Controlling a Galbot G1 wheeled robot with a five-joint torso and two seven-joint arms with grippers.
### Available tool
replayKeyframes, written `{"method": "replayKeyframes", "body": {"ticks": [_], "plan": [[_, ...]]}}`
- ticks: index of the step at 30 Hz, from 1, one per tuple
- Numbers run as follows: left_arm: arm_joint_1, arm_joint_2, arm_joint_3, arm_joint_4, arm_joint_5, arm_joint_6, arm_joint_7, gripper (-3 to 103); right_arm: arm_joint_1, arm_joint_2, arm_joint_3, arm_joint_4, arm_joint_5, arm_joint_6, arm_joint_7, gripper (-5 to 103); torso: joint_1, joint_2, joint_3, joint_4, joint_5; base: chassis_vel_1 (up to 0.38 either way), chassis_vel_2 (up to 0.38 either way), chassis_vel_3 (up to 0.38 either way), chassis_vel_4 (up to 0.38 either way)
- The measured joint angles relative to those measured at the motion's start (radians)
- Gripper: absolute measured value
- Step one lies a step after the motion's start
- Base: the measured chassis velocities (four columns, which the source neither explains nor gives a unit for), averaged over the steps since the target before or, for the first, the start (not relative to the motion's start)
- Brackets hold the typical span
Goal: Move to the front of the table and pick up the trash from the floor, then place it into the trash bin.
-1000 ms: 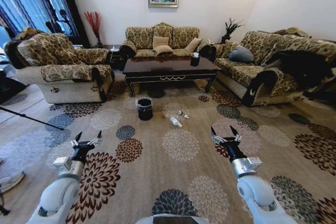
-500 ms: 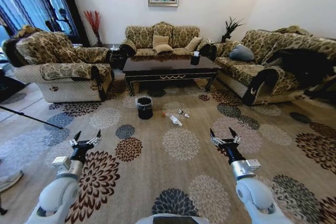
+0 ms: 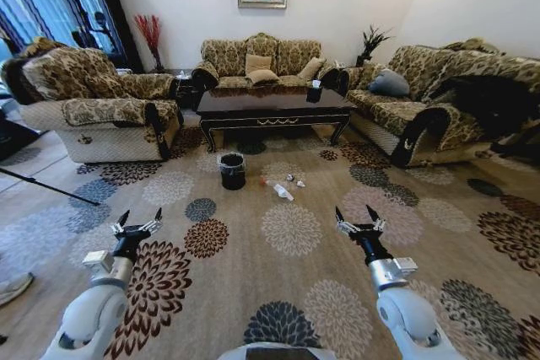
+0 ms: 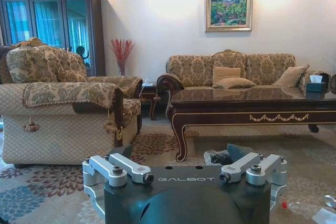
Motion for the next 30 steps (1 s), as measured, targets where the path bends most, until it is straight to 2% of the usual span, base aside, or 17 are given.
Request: {"method": "replayKeyframes", "body": {"ticks": [5,24,30], "plan": [[-0.001,-0.002,0.001,0.000,0.003,0.001,-0.002,100,0.001,-0.005,0.001,0.006,0.012,-0.006,0.004,100,-0.008,-0.022,-0.014,0.0000,0.0001,0.000,0.000,0.000,0.000],[0.014,-0.015,0.014,0.005,0.010,0.002,-0.002,100,-0.013,0.026,-0.021,-0.047,-0.057,0.028,-0.017,100,-0.039,-0.096,-0.057,0.0000,0.0000,0.000,0.000,0.000,0.000],[0.007,-0.014,0.010,0.010,0.008,0.002,-0.002,100,-0.010,0.029,-0.028,-0.051,-0.128,0.048,-0.028,100,-0.048,-0.123,-0.074,0.0000,0.0001,0.000,0.000,0.000,0.000]]}}
